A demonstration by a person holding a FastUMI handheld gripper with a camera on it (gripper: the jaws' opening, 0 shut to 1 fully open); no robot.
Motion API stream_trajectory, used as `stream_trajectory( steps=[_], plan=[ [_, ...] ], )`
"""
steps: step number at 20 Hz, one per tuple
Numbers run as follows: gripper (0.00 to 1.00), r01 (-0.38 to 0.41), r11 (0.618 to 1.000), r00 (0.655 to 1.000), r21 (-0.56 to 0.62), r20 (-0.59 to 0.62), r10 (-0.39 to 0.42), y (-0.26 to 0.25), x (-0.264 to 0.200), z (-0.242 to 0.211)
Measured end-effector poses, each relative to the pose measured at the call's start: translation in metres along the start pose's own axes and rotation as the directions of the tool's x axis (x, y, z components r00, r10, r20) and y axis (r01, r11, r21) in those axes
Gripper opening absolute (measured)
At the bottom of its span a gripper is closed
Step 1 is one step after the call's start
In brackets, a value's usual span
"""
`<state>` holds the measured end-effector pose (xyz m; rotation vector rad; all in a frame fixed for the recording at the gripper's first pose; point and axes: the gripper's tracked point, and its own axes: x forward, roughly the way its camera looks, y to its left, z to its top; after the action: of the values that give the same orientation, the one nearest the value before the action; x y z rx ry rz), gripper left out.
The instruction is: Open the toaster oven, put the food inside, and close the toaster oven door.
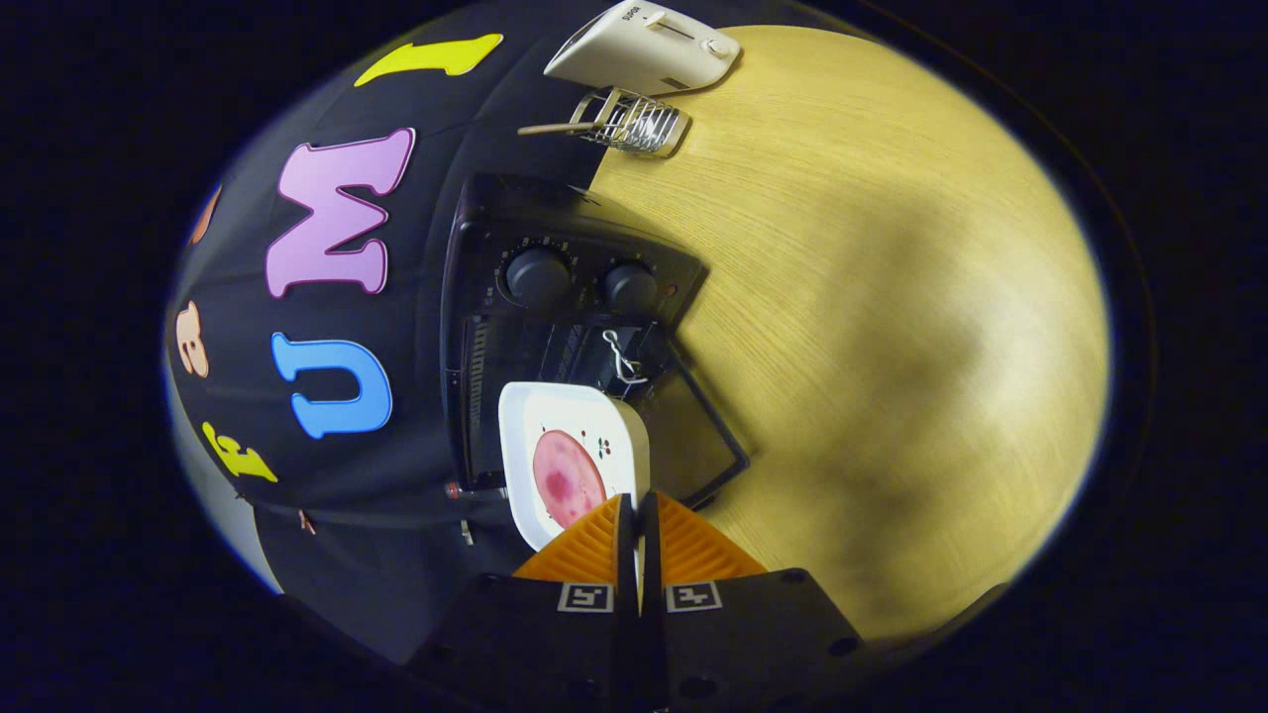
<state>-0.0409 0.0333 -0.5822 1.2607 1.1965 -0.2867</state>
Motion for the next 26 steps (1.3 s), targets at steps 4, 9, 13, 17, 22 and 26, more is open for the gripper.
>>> stream_trajectory(
  steps=[4,9,13,17,22,26],
  plan=[
    [0.05,0.02,0.993,0.991,0.116,0.132,-0.036,0.018,0.041,0.001],
    [0.05,0.007,0.963,0.966,0.269,0.247,-0.076,0.044,0.083,0.011],
    [0.05,-0.008,0.944,0.95,0.33,0.297,-0.096,0.066,0.118,0.014],
    [0.05,0.005,0.934,0.936,0.358,0.328,-0.131,0.075,0.145,0.016],
    [0.05,-0.049,0.907,0.921,0.418,0.37,-0.121,0.081,0.156,0.024],
    [0.24,-0.064,0.903,0.924,0.424,0.367,-0.107,0.086,0.156,0.023]
  ],
)
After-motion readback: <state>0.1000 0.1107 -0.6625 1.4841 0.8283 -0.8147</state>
